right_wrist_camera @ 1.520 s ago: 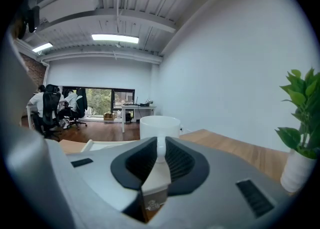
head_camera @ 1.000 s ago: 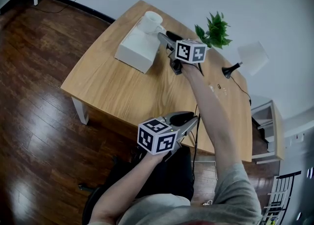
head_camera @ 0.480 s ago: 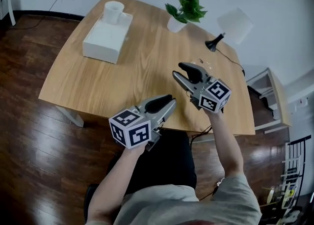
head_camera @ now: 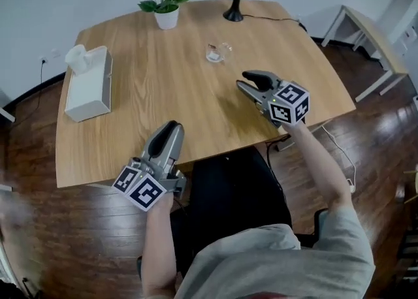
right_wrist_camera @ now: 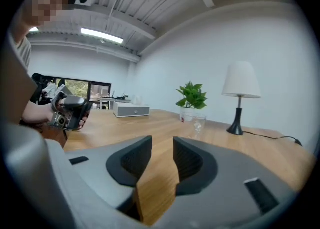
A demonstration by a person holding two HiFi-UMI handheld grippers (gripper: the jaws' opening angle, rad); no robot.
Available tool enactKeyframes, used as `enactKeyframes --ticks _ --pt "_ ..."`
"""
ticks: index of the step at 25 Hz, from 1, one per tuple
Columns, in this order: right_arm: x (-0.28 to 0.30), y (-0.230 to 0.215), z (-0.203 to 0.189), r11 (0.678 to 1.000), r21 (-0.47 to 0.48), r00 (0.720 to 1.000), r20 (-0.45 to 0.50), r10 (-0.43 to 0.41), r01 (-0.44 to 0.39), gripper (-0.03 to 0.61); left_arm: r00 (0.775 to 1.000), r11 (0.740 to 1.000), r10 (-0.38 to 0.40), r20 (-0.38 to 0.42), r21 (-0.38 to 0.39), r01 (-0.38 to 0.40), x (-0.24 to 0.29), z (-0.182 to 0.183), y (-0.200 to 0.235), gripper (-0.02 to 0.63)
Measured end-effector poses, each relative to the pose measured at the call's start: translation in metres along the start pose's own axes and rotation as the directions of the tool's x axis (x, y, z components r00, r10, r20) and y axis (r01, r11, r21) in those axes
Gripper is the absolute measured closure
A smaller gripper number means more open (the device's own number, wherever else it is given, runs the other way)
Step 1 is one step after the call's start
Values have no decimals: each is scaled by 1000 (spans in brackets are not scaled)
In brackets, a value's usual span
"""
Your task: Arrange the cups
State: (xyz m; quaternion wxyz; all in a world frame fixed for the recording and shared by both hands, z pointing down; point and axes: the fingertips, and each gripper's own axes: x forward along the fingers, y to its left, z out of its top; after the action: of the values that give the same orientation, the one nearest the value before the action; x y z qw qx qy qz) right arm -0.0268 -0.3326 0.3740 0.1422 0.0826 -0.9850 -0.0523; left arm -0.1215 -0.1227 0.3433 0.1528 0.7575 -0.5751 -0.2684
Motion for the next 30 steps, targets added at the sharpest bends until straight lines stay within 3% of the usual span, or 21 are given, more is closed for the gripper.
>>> enactKeyframes --ticks 2,4,8,12,14,19,26,30 --pt "-2 -21 -2 998 31 999 8 -53 53 449 1000 1000 5 7 4 -5 0 -1 0 549" --pt "2 -40 0 993 69 995 16 -95 94 403 1000 1000 11 5 17 -11 0 -2 -1 549" --pt "19 -60 3 987 110 993 10 -117 115 400 1000 999 17 -8 38 -17 1 -4 -4 549" --pt "42 -75 10 984 42 985 -25 -171 172 394 1000 999 12 -15 40 -12 2 -4 -5 549" --pt "55 -83 13 979 3 978 -48 -202 202 360 1000 999 9 -14 40 -9 2 -4 -5 549" --pt "80 -91 9 971 -90 964 -130 -232 221 360 1000 1000 2 -13 28 -1 2 -4 -5 549" --pt "95 -98 4 980 -64 969 -153 -196 188 511 1000 1000 0 -5 12 0 3 -3 -6 549" --pt "90 -94 12 987 32 981 -123 -154 159 514 1000 1000 -6 -8 7 6 6 -3 -8 549"
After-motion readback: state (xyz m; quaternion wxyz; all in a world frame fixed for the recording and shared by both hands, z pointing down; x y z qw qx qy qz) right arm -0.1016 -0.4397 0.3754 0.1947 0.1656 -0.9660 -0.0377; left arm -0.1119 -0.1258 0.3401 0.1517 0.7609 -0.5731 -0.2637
